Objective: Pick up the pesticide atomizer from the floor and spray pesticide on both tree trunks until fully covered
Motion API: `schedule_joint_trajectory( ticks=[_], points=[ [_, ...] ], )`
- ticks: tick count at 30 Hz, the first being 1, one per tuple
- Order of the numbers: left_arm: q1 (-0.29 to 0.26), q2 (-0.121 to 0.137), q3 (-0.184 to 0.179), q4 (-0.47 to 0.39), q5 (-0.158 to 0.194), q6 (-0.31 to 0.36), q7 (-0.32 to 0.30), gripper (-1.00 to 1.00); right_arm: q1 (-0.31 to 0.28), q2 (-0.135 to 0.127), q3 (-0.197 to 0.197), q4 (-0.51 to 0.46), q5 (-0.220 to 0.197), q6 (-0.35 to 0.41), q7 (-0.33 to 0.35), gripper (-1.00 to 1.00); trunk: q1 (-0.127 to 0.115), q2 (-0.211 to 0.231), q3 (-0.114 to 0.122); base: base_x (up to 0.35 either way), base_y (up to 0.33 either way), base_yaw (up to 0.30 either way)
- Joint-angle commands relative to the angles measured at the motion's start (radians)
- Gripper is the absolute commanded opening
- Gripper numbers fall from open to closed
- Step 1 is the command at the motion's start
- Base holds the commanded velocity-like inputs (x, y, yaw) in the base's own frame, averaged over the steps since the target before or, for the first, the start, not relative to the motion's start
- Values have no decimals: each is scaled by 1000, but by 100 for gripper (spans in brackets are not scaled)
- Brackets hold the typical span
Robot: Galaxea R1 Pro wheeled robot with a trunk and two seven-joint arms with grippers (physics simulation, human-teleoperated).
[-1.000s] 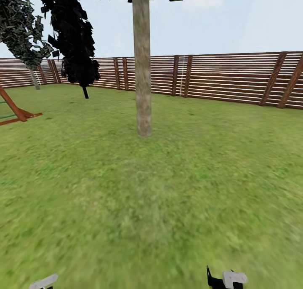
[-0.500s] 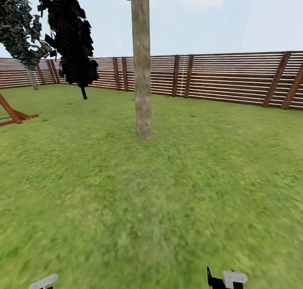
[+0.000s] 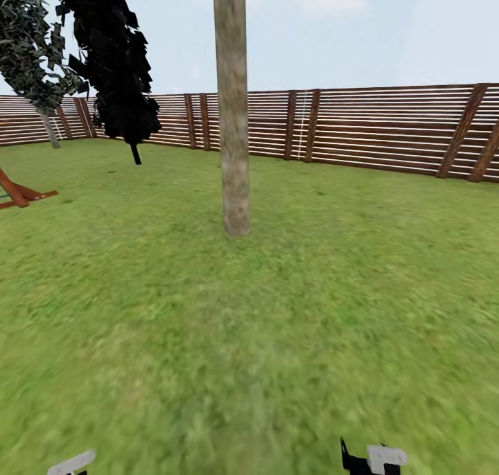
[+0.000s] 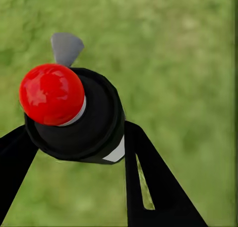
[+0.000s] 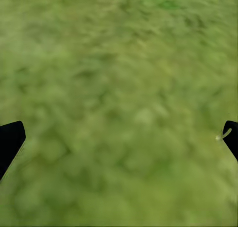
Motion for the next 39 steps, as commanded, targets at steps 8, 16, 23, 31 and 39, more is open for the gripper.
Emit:
schedule_joint_trajectory(
  ticks=[8,16,23,31,39],
  points=[
    [-1,0,5,0,-2,-3,0,-100,-1,0,-5,2,11,-3,-6,100,0,0,-1,340,0,0],
    [-1,0,5,0,-2,-4,0,-100,-1,0,-5,2,11,-3,-6,100,0,0,-1,340,0,74],
    [-1,0,5,0,-2,-4,0,-100,-1,0,-5,3,11,-3,-6,100,0,0,-1,340,0,1],
    [-1,0,4,0,-2,-4,0,-100,-1,0,-5,3,11,-3,-6,100,0,0,-1,340,0,47],
    [-1,0,4,0,-2,-4,0,-100,-1,0,-5,1,10,-2,-5,100,0,0,-1,340,0,92]
  ],
)
